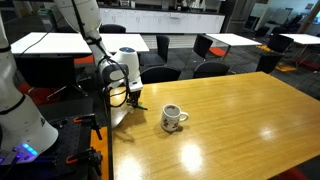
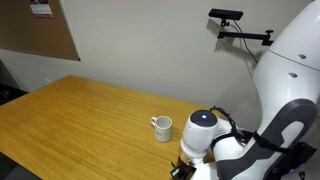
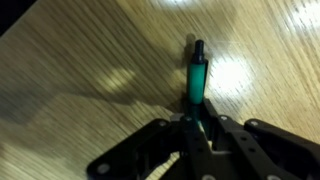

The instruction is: Pick up the pen from the table and put it in the white cup.

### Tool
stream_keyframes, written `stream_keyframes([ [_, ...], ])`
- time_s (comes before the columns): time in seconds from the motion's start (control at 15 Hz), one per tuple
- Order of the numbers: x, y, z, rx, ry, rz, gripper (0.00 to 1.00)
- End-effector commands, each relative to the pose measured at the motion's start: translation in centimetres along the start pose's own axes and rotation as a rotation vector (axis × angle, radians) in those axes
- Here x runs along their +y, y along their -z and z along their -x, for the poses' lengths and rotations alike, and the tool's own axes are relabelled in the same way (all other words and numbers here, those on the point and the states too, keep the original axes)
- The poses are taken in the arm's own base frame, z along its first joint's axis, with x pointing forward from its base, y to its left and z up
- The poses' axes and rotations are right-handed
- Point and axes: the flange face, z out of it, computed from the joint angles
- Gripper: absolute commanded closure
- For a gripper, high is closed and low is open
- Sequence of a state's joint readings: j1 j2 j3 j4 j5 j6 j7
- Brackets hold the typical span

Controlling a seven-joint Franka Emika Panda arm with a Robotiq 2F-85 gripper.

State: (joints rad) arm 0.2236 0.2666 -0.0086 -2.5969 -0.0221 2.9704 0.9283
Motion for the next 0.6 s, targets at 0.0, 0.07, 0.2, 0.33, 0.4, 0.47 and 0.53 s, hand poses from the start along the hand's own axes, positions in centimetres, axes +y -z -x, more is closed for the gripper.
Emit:
stream_keyframes([
  [0.0, -0.8, 1.3, 0.1, -0.009, 0.007, -0.006, 0.97],
  [0.07, -0.9, 1.8, 0.3, -0.014, 0.014, -0.010, 0.97],
  [0.2, -1.2, 2.8, 0.5, -0.026, 0.029, -0.013, 0.97],
  [0.33, -1.4, 4.1, 0.6, -0.031, 0.058, -0.013, 0.97],
  [0.4, -1.4, 4.9, 0.4, -0.029, 0.072, -0.011, 0.97],
  [0.47, -1.4, 5.7, 0.1, -0.023, 0.081, -0.002, 0.97],
  [0.53, -1.3, 6.5, -0.3, -0.016, 0.082, 0.007, 0.97],
])
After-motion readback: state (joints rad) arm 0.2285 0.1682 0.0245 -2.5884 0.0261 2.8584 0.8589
